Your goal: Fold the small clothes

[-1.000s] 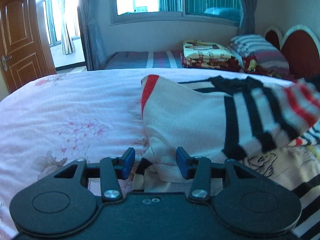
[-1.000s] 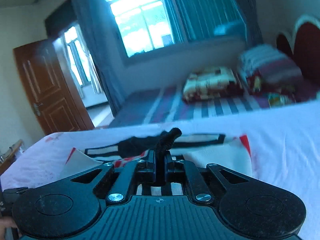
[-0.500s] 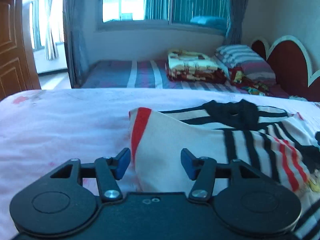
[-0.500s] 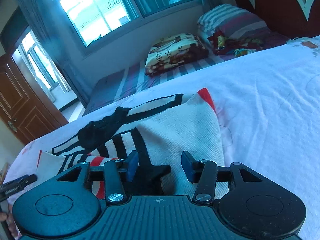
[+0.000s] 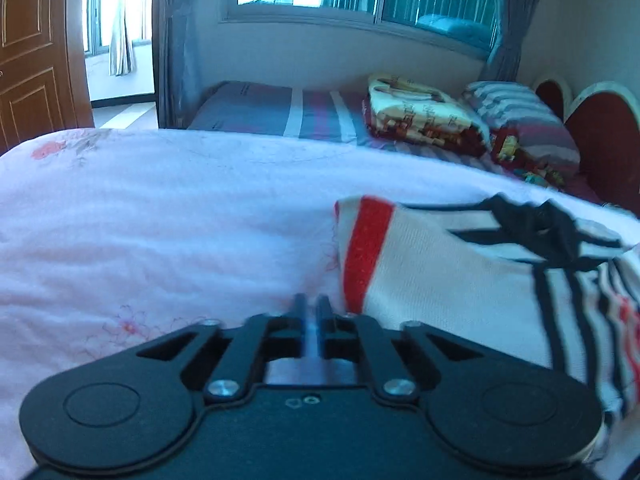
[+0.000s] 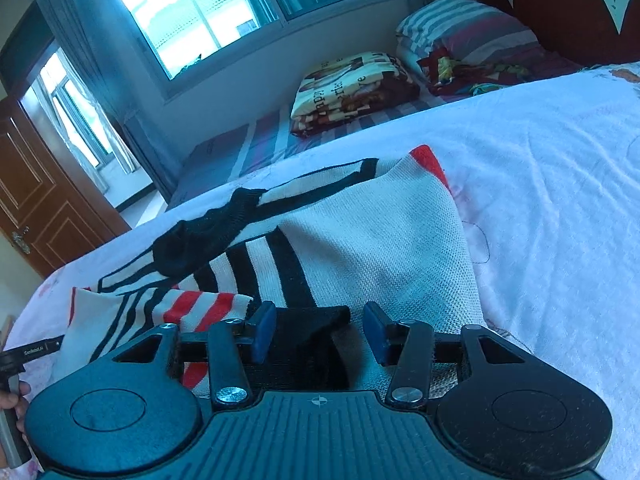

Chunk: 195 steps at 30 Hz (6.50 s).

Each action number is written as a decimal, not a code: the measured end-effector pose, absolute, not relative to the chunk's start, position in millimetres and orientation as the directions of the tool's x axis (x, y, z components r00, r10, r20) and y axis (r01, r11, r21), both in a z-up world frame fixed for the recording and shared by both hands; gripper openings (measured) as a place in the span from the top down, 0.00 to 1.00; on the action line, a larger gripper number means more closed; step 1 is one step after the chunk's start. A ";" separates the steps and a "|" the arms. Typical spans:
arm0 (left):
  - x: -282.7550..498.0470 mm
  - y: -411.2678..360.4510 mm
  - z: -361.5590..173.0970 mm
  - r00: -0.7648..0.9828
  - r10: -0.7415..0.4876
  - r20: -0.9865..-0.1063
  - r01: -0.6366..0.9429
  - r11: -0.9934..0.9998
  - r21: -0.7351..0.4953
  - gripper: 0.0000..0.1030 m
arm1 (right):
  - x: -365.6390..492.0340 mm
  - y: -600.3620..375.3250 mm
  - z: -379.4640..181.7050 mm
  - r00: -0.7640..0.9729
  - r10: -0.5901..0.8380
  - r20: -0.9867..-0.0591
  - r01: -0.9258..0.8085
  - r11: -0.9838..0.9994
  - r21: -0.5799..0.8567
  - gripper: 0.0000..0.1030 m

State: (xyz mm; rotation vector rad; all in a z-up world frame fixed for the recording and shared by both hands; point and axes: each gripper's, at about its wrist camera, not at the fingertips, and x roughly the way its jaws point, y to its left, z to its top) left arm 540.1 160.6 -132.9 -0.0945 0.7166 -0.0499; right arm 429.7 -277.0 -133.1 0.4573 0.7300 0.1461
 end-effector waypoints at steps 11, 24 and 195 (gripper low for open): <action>557.2 147.3 -118.8 0.790 -0.185 -0.584 0.083 0.977 -0.197 0.45 | 426.7 -275.9 -129.3 0.755 0.273 -0.596 0.045 0.885 0.463 0.53; 558.6 124.4 -137.1 0.739 -0.232 -0.632 0.172 0.973 -0.156 0.61 | 426.6 -270.2 -134.7 0.749 0.272 -0.604 0.054 0.884 0.464 0.54; 200.6 151.0 -153.4 0.662 -0.443 -0.605 -0.087 0.756 -0.649 0.94 | 124.0 -330.2 -141.6 0.596 0.510 -0.621 0.058 0.743 0.666 0.95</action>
